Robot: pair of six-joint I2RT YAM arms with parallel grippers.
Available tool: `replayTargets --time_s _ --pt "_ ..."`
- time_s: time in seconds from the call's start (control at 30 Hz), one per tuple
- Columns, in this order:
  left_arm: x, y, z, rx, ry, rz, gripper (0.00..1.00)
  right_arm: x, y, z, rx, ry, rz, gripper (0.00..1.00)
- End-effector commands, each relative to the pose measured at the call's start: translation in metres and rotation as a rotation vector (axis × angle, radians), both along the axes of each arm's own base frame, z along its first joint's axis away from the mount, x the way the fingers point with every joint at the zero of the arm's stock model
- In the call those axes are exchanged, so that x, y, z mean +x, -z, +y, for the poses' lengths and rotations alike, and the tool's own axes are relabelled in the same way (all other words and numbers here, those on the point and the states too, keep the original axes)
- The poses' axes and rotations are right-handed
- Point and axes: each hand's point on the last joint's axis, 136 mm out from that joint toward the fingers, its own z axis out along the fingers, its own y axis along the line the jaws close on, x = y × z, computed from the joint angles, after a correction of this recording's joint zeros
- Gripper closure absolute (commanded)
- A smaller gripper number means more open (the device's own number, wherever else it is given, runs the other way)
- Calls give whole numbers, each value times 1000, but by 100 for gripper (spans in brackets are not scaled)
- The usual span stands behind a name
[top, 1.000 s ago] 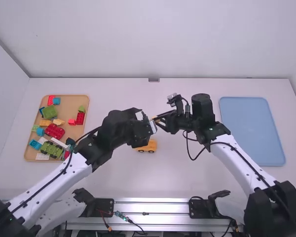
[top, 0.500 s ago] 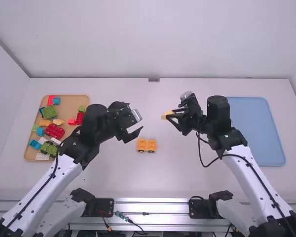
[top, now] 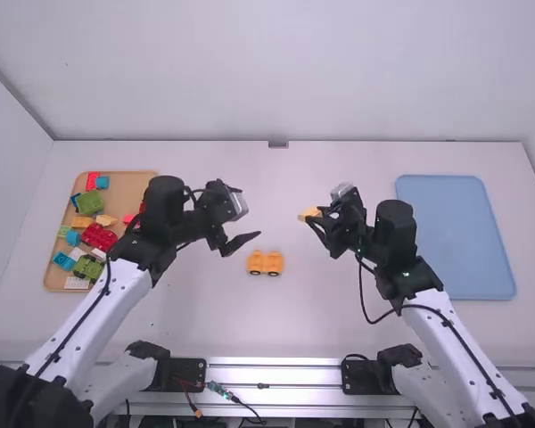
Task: Assemble lego blocks to make yellow taxi
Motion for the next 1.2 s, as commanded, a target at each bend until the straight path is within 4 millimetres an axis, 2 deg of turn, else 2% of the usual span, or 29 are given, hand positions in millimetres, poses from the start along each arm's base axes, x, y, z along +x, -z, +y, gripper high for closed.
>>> replayTargets --time_s 0.0,0.1,0.17,0.3,0.43,0.73,0.83,0.9,1.0,1.03,1.17 --pt "-12 -11 -13 -46 121 4 1 -12 -8 11 -27 -136 -73 84" --pt "-12 -12 -14 -33 146 40 1 -23 -8 15 -47 -238 -109 84" --pt "-20 -13 -21 -10 233 60 1 -34 -7 20 -45 -353 -132 88" --pt "-24 -15 -26 -8 319 90 1 -50 -2 27 -39 -503 -170 88" --pt "-20 -13 -30 -10 358 152 1 -54 0 32 -21 -581 -215 85" --pt "-32 2 -46 71 501 173 1 -48 -11 39 30 -619 -269 86" --pt "-28 6 -53 98 469 183 1 -43 -12 40 35 -615 -253 86" --pt "-17 12 -58 143 386 213 0 -39 -11 41 37 -617 -222 86" --pt "-17 17 -63 184 360 217 3 -36 -9 43 39 -622 -188 86" --pt "-18 18 -65 191 365 212 7 -35 -6 46 39 -628 -170 87" --pt "-18 18 -65 191 364 215 5 -37 4 47 -3 -651 -156 86"
